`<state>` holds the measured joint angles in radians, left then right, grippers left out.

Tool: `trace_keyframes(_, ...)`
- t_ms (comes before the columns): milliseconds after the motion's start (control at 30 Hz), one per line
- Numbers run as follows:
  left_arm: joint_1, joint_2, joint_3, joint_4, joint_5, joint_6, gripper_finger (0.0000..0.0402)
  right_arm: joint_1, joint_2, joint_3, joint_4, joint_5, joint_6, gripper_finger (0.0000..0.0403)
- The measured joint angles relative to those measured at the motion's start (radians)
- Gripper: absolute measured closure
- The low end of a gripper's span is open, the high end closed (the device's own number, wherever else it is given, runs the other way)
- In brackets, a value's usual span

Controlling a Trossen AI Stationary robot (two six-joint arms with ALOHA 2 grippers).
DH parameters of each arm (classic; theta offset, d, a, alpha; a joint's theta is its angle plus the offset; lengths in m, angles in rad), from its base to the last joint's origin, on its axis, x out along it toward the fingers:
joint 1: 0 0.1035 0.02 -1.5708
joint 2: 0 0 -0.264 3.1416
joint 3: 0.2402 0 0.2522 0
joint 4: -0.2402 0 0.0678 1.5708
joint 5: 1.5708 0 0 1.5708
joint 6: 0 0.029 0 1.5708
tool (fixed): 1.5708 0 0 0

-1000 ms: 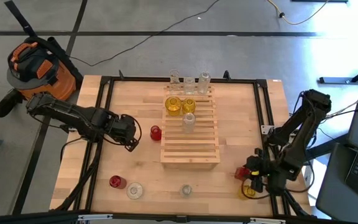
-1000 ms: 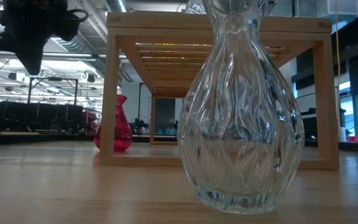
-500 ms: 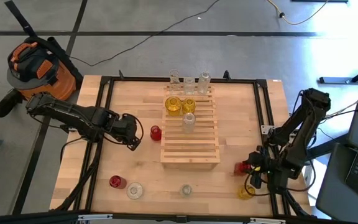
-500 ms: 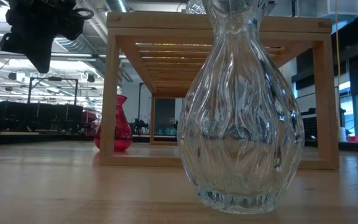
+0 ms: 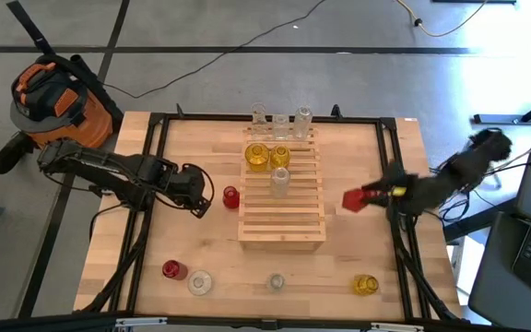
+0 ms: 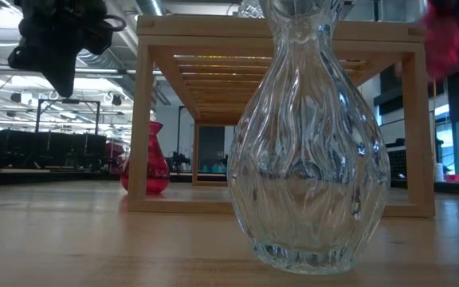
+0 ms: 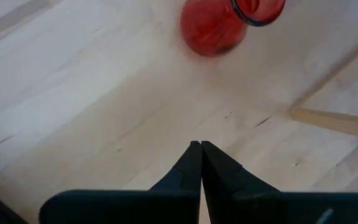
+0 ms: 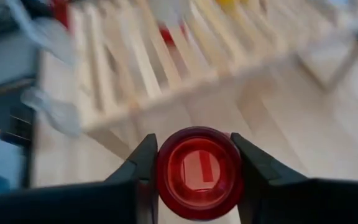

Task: Sort vases onto shelf
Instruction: Put the red vase on the shelf

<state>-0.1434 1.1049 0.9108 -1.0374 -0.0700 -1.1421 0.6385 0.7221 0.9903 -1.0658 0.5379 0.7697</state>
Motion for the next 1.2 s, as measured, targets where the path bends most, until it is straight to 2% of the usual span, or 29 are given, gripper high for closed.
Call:
trace_keyframes(100, 0.020, 0.000, 0.000, 0.000, 0.000, 0.019, 0.0402, -0.166, 0.016, 0.120, 0.046, -0.120, -0.220, 0.0296)
trace_keyframes(233, 0.038, 0.000, 0.000, 0.000, -0.004, 0.026, 0.0402, -0.357, 0.153, 0.292, 0.037, -0.305, -0.433, 0.0296)
trace_keyframes(400, 0.041, 0.000, 0.000, 0.000, -0.021, 0.027, 0.0401, -0.483, 0.358, 0.466, 0.037, -0.504, -0.538, 0.0296)
trace_keyframes(667, 0.041, 0.000, 0.000, 0.000, -0.023, 0.036, 0.0401, -0.501, 0.575, 0.585, 0.064, -0.596, -0.564, 0.0296)
trace_keyframes(867, 0.041, 0.000, 0.000, -0.001, -0.021, 0.114, 0.0401, -0.498, 0.679, 0.588, 0.217, -0.702, -0.536, 0.0296)
trace_keyframes(1200, 0.040, 0.000, 0.000, -0.008, -0.017, 0.237, 0.0401, -0.414, 0.807, 0.589, 0.273, -0.657, -0.514, 0.0296)
